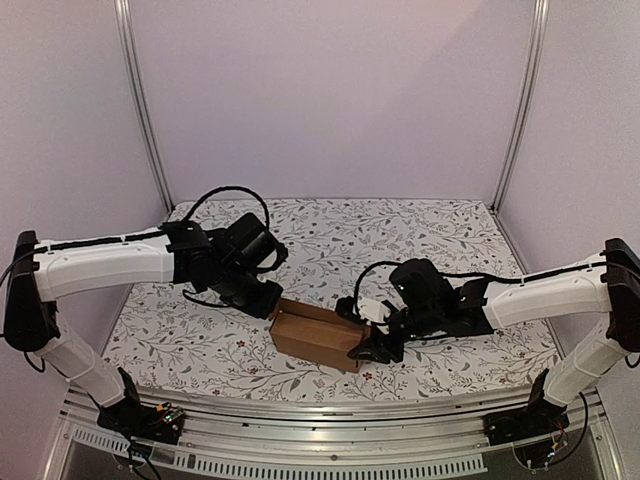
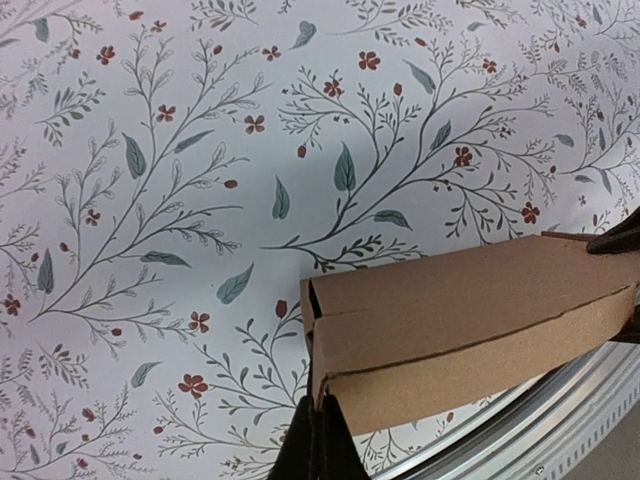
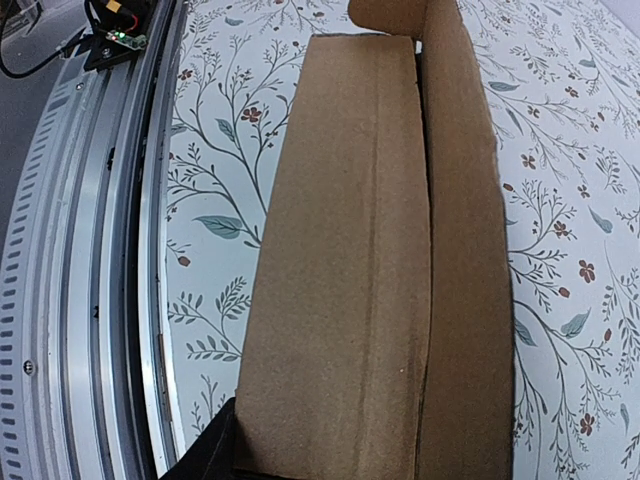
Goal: Fold the paper box
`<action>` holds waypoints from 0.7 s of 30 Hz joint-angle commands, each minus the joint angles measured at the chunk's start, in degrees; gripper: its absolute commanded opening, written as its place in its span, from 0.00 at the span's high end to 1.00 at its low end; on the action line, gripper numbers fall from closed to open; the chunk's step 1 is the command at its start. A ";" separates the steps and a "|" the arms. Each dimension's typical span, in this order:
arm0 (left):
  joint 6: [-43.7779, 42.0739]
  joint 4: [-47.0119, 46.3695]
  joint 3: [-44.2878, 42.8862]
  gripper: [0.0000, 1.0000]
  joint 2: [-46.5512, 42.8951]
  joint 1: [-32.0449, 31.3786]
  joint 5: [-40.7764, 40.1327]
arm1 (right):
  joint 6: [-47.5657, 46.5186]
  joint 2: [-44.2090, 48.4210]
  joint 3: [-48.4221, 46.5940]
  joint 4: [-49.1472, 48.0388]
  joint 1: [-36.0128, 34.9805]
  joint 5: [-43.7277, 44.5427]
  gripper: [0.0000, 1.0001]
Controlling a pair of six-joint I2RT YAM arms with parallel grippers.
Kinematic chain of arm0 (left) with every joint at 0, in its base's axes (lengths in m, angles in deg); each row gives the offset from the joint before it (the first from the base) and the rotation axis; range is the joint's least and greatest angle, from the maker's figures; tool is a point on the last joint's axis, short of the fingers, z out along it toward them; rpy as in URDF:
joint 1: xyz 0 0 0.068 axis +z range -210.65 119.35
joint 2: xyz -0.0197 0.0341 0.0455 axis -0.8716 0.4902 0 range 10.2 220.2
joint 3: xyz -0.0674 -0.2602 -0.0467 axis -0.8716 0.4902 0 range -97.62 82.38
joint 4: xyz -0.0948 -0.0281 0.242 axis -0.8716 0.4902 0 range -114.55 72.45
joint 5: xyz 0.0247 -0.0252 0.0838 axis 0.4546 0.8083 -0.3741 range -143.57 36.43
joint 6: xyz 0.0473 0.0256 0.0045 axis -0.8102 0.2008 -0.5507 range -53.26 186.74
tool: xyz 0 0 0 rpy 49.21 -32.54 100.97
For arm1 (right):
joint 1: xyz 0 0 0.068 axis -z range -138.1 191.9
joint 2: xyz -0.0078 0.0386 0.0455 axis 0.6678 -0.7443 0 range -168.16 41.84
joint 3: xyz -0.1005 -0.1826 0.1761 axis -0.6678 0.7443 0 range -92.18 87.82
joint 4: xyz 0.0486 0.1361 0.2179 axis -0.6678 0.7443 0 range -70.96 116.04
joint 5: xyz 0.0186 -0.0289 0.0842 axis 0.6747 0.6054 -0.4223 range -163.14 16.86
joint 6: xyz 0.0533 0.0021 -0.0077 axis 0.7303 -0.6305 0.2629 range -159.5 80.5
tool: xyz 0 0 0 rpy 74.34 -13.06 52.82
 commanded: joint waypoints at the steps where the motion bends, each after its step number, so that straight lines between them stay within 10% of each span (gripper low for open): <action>1: 2.59 0.18 3.03 1.00 -1.28 -0.32 0.39 | 0.31 -0.47 0.87 0.86 0.27 1.44 0.82; 21: 6.91 -1.37 3.74 1.00 -0.72 -2.13 2.45 | 0.74 -0.50 1.31 0.86 0.33 1.47 0.83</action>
